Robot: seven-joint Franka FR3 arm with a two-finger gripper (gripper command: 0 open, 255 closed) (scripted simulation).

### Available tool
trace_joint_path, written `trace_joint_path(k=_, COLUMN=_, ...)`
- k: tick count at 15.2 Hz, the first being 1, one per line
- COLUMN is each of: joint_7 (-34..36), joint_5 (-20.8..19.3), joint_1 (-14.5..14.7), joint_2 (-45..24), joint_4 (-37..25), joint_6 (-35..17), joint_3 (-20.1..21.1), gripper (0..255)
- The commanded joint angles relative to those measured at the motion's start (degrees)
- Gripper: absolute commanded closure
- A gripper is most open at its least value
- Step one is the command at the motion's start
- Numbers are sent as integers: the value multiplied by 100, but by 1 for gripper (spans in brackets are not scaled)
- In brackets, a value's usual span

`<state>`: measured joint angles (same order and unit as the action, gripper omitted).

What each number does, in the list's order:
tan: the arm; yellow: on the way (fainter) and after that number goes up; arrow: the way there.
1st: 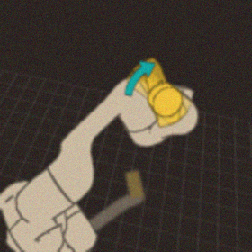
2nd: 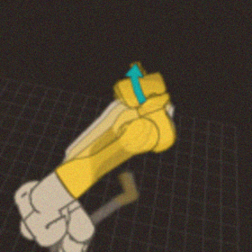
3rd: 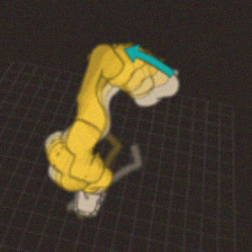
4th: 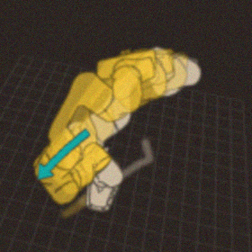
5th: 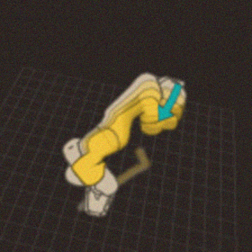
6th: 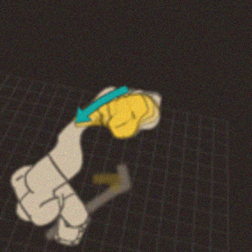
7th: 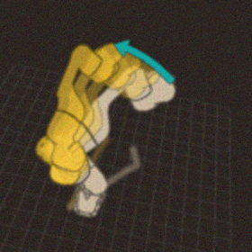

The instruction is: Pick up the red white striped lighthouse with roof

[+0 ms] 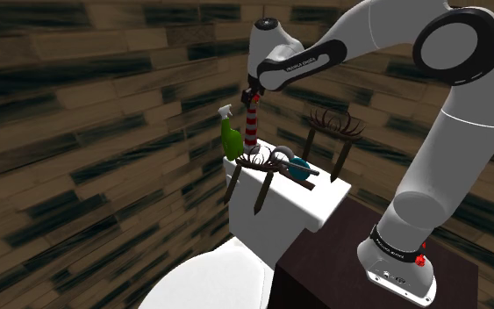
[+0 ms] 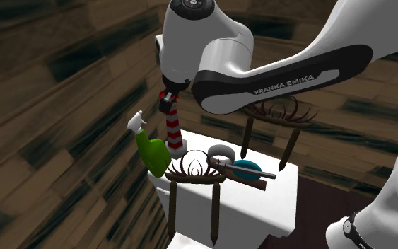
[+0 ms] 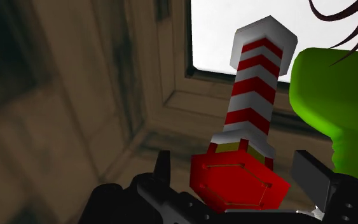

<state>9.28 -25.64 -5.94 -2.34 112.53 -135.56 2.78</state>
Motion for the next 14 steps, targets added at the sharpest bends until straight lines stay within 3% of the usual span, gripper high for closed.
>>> trace_joint_path(k=1, joint_7=38, joint_5=-38, joint_1=-8, joint_2=-47, joint_4=48, joint_6=-95, joint_3=-10, gripper=0)
trace_joint_path(k=2, joint_7=38, joint_5=-38, joint_1=-8, joint_2=-47, joint_4=48, joint_6=-95, joint_3=-10, gripper=0)
trace_joint_path(k=3, joint_7=45, joint_5=-41, joint_1=-5, joint_2=-50, joint_4=45, joint_6=-94, joint_3=-8, gripper=255)
trace_joint_path(k=14, joint_7=-36, joint_5=22, joint_1=-5, joint_2=-3, joint_4=-49, joint_6=36, joint_3=-2, gripper=255)
